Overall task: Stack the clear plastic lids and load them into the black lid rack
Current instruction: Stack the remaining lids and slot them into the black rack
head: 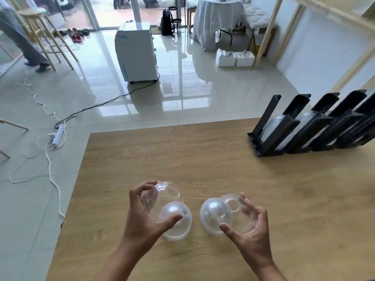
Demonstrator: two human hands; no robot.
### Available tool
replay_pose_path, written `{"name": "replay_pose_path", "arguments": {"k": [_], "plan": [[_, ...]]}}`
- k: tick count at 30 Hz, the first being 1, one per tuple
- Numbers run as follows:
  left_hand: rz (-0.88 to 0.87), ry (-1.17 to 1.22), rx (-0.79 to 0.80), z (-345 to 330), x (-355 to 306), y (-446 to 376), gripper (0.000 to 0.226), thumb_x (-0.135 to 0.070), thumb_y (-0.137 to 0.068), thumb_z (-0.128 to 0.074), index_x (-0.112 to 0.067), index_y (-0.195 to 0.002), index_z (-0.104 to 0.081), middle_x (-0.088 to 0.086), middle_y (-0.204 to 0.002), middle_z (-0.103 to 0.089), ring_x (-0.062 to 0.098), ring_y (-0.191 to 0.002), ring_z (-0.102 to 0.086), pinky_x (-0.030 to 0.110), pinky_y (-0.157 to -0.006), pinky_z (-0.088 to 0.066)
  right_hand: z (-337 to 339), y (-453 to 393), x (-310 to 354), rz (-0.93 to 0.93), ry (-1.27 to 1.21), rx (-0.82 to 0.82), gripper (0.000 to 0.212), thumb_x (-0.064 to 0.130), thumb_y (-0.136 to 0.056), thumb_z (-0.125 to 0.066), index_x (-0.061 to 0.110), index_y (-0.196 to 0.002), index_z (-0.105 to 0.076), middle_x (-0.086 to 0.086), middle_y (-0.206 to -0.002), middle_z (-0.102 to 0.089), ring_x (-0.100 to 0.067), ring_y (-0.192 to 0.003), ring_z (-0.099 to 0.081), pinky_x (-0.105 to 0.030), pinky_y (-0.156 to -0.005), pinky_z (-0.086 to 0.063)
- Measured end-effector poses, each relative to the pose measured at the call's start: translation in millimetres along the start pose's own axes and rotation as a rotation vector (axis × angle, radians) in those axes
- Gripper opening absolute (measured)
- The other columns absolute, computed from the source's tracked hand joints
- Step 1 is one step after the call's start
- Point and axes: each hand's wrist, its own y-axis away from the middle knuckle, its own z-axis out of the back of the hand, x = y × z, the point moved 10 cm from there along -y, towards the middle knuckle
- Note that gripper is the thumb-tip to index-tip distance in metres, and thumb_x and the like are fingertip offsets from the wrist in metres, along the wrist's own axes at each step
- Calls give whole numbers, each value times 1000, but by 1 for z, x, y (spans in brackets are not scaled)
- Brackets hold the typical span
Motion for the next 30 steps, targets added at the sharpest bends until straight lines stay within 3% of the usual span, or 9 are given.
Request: {"name": "replay_pose_path", "arguments": {"k": [2,5,8,10,14,18,21,27,30], "plan": [[38,34,-44,-5,19,23,102,-43,-57,-100,-21,-136,-39,-2,-142,-51,25,-136,-53,39,-116,-39,-5,2,-10,-3,28,42,92,47,-61,-100,27,-135,-48,5,-153,-52,-25,-143,-49,-42,-116,-40],[69,0,-83,-11,33,49,104,-56,-59,-95,-29,-144,-41,-4,-146,-50,19,-136,-52,23,-111,-42,-12,4,-21,-7,141,110,95,56,-61,-98,29,-135,-46,11,-154,-51,-16,-143,-48,-46,-115,-41],[97,-174,-105,-16,40,64,107,-77,-60,-81,-36,-150,-39,-18,-147,-44,10,-132,-46,23,-97,-45,-17,7,-22,11,302,151,91,72,-62,-87,32,-132,-47,13,-151,-54,-11,-136,-54,-52,-108,-46],[126,-231,-112,-19,45,69,108,-83,-60,-75,-39,-152,-38,-30,-145,-40,5,-128,-43,27,-96,-41,-21,7,-19,30,397,172,90,78,-63,-81,33,-134,-47,15,-149,-54,-11,-130,-58,-47,-106,-44],[148,-239,-76,-30,56,67,108,-75,-64,-77,-35,-155,-32,-31,-153,-33,3,-139,-37,32,-106,-38,-24,7,-14,69,486,188,91,71,-69,-77,32,-146,-46,16,-144,-56,-10,-126,-57,-37,-103,-38],[136,-281,-29,-40,66,61,109,-70,-68,-77,-25,-155,-30,-27,-157,-29,1,-146,-32,31,-116,-32,-26,8,-10,91,521,185,90,62,-70,-76,26,-148,-49,8,-145,-57,-13,-133,-54,-43,-106,-39],[140,-314,-7,-45,71,60,107,-74,-67,-77,-30,-152,-29,-22,-154,-34,-2,-141,-36,29,-113,-34,-26,7,-10,83,530,172,90,59,-69,-77,27,-148,-49,7,-145,-56,-13,-133,-53,-46,-108,-40],[139,-349,3,-45,70,58,105,-73,-65,-79,-31,-150,-33,-18,-148,-43,6,-136,-45,30,-108,-39,-25,7,-14,67,552,159,92,61,-70,-73,24,-150,-47,6,-147,-55,-1,-135,-42,-47,-109,-39],[135,-391,-23,-42,67,57,105,-70,-62,-81,-32,-148,-35,-17,-143,-46,6,-131,-49,25,-106,-41,-26,8,-17,58,566,156,93,62,-70,-72,19,-149,-49,3,-146,-57,-9,-134,-48,-48,-108,-40]]}}
